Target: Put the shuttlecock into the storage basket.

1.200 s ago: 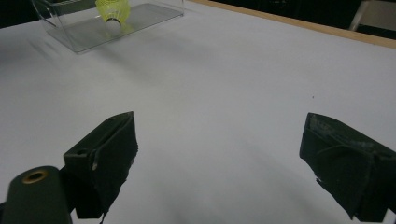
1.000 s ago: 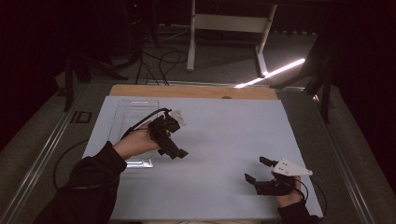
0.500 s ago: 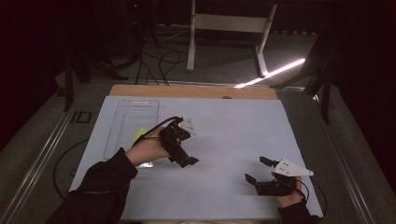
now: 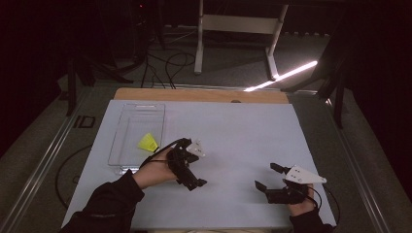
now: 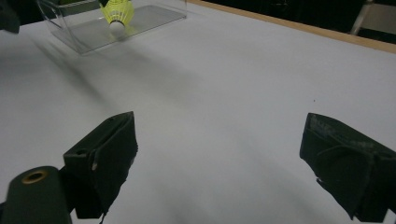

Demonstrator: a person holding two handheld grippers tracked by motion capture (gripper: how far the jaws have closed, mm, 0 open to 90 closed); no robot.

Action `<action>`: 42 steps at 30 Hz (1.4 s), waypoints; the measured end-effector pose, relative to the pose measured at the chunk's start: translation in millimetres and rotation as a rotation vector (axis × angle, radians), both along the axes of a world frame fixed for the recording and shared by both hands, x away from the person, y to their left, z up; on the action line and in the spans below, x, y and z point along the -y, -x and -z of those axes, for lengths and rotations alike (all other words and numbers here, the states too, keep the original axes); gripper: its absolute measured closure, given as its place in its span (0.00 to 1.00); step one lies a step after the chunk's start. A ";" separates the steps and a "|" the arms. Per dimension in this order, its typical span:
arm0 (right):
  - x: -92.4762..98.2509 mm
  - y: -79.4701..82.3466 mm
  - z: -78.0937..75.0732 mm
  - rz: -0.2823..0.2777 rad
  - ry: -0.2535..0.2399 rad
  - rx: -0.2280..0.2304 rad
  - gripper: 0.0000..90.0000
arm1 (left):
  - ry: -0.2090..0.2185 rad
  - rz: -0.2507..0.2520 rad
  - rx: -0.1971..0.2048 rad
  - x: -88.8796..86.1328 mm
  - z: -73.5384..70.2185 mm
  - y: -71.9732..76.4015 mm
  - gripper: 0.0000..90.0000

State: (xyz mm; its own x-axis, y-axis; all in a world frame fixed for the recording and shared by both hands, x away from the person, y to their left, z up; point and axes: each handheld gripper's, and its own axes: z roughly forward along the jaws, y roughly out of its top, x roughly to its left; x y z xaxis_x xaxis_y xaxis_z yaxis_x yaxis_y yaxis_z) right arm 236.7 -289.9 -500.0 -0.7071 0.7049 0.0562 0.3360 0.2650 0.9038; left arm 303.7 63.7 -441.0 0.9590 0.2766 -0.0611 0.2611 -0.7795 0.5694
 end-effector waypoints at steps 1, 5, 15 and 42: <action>0.0 -0.1 0.1 0.001 0.000 0.000 0.12 | 0.001 0.000 -0.003 -1.8 2.0 1.4 0.00; -0.3 -0.2 0.2 0.000 0.002 0.000 0.12 | -0.003 -0.012 0.005 -9.5 9.4 7.8 0.00; -0.8 -0.4 0.8 -0.007 0.001 -0.002 0.12 | 0.009 -0.039 0.007 -27.1 24.4 22.7 0.00; -1.1 -1.1 1.8 -0.012 -0.001 -0.010 0.12 | 0.149 -0.168 -0.001 -87.6 58.7 58.7 0.00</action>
